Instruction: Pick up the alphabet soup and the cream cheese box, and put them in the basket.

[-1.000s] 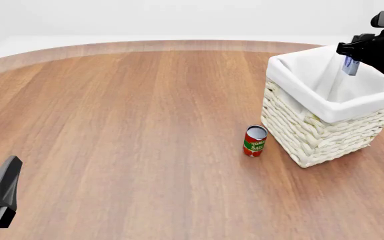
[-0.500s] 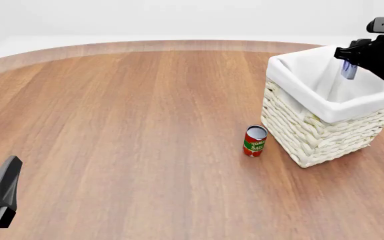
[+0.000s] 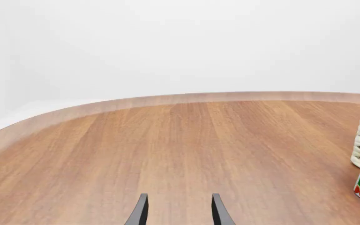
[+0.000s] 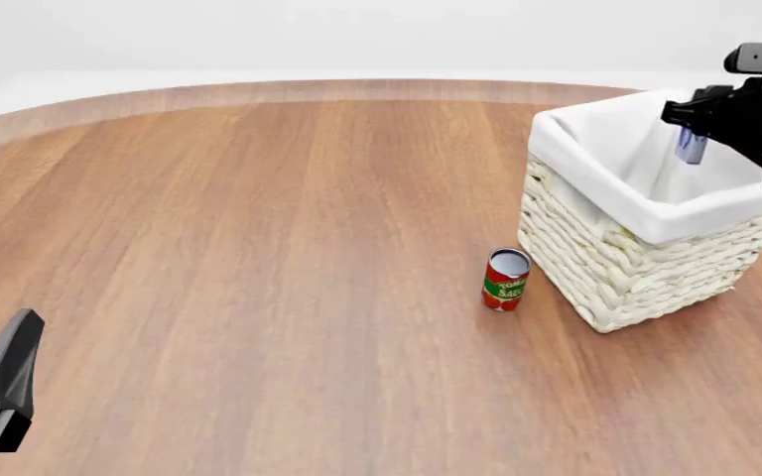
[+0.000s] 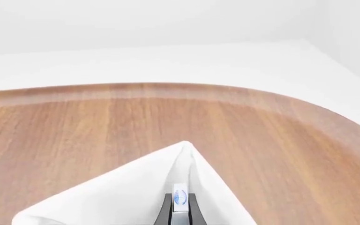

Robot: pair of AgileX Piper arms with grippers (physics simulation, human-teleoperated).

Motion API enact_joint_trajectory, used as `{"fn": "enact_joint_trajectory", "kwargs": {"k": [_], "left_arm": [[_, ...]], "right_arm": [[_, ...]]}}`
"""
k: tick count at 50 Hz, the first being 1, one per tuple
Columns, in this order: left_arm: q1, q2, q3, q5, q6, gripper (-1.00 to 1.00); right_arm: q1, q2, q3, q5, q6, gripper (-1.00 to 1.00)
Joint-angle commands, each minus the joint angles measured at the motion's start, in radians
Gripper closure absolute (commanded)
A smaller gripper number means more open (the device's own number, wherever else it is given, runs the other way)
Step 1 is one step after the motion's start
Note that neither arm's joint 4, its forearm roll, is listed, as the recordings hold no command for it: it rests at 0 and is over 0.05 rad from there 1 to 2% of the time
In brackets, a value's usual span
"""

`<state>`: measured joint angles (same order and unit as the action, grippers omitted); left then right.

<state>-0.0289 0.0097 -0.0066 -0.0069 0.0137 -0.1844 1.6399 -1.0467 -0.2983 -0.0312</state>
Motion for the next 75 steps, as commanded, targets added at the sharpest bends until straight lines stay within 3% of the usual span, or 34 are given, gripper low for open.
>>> {"fn": "enact_joint_trajectory", "kwargs": {"k": [1, 15, 16, 34, 52, 75], "left_arm": [[0.0, -0.001, 0.001, 0.0, 0.0, -1.0], [0.0, -0.001, 0.001, 0.0, 0.0, -1.0], [0.0, -0.001, 0.001, 0.0, 0.0, -1.0], [0.0, -0.001, 0.001, 0.0, 0.0, -1.0], [0.0, -0.001, 0.001, 0.0, 0.0, -1.0], [0.0, -0.001, 0.001, 0.0, 0.0, -1.0]], "right_arm": [[0.001, -0.009, 0.004, -0.014, 0.001, 1.0], [0.0, -0.019, 0.014, -0.016, 0.002, 1.0], [-0.001, -0.019, 0.015, -0.017, 0.001, -1.0], [-0.013, -0.06, 0.033, -0.005, 0.002, -1.0], [-0.019, -0.224, 0.144, -0.015, 0.019, -1.0], [0.046, -0.522, 0.318, -0.004, 0.035, -1.0]]}}
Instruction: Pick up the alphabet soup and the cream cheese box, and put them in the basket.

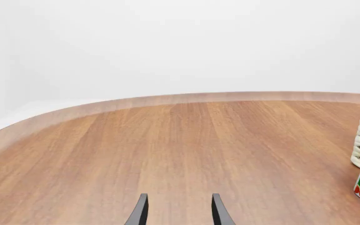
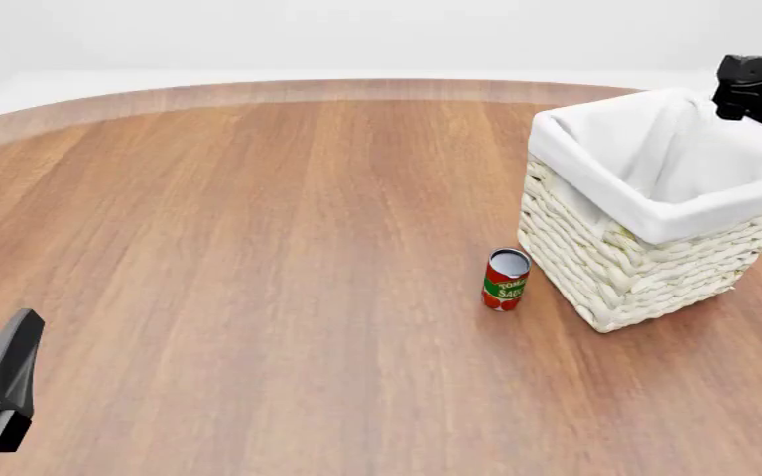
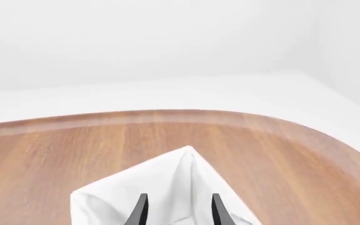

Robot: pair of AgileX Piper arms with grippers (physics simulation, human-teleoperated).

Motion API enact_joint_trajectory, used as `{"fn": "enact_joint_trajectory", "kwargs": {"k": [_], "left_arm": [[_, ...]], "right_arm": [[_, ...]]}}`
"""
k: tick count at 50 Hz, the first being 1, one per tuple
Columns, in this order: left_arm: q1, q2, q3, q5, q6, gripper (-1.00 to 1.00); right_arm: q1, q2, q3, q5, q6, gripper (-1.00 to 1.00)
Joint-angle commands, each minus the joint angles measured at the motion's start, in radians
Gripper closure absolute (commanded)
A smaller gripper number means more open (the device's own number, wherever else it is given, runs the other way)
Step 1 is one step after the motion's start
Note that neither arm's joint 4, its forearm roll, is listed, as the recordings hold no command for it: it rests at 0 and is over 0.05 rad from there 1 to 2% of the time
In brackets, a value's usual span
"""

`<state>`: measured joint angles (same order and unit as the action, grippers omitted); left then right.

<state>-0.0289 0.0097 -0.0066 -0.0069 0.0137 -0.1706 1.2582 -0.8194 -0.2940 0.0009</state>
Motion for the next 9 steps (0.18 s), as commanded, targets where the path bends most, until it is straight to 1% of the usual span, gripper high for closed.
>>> {"fn": "enact_joint_trajectory", "kwargs": {"k": [1, 9], "left_arm": [[0.0, -0.001, 0.001, 0.0, 0.0, -1.0], [0.0, -0.001, 0.001, 0.0, 0.0, -1.0]], "right_arm": [[0.037, -0.152, 0.098, -0.009, 0.005, -1.0], [0.058, -0.212, 0.154, -0.025, 0.016, -1.0]]}}
